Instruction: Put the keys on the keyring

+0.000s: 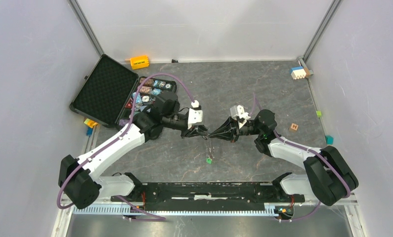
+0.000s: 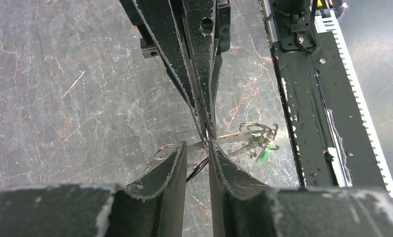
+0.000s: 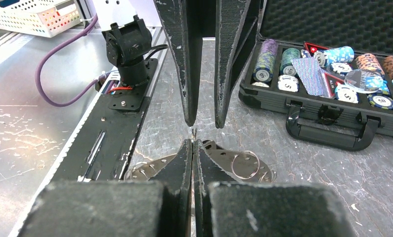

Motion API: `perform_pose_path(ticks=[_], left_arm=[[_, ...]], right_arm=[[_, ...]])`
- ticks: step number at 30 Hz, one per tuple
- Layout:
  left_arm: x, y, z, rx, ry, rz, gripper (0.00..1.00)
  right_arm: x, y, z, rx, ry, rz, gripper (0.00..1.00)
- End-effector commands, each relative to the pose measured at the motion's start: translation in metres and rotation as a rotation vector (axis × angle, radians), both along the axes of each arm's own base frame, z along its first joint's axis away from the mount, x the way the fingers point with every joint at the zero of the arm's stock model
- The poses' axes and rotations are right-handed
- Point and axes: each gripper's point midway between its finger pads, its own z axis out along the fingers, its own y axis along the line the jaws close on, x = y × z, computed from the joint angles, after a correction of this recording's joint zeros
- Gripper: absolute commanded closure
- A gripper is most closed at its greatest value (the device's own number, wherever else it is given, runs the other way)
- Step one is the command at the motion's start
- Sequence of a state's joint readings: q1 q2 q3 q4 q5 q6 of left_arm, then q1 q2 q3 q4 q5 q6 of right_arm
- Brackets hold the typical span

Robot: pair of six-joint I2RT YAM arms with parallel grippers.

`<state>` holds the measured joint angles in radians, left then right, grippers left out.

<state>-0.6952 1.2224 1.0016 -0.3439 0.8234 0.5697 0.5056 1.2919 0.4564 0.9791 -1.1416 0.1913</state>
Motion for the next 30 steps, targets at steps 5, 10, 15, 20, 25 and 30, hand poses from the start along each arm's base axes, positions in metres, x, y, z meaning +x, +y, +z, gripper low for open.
perform_pose_path(ticks=[5, 10, 15, 20, 25, 30], left_arm=[[-0.005, -0.004, 0.008, -0.021, 0.041, -0.019, 0.71], [-0.006, -0.006, 0.002, -0.008, 0.056, -0.023, 0.71], [-0.006, -0.007, -0.001, -0.002, 0.067, -0.025, 0.72], [-0.007, -0.008, -0.002, 0.0, 0.071, -0.028, 0.77], [-0.008, -0.009, -0.004, 0.004, 0.08, -0.031, 0.83], [-0.009, -0.011, -0.006, 0.007, 0.089, -0.038, 0.96]], right_arm=[[0.005, 0.001, 0.012, 0.025, -0.062, -0.011, 1.0], [0.004, 0.0, 0.014, 0.027, -0.067, -0.009, 1.0], [0.004, 0.0, 0.013, 0.026, -0.066, -0.009, 1.0], [0.005, 0.001, 0.013, 0.025, -0.064, -0.008, 1.0], [0.005, 0.001, 0.013, 0.024, -0.061, -0.01, 1.0], [0.005, 0.001, 0.014, 0.025, -0.062, -0.01, 1.0]])
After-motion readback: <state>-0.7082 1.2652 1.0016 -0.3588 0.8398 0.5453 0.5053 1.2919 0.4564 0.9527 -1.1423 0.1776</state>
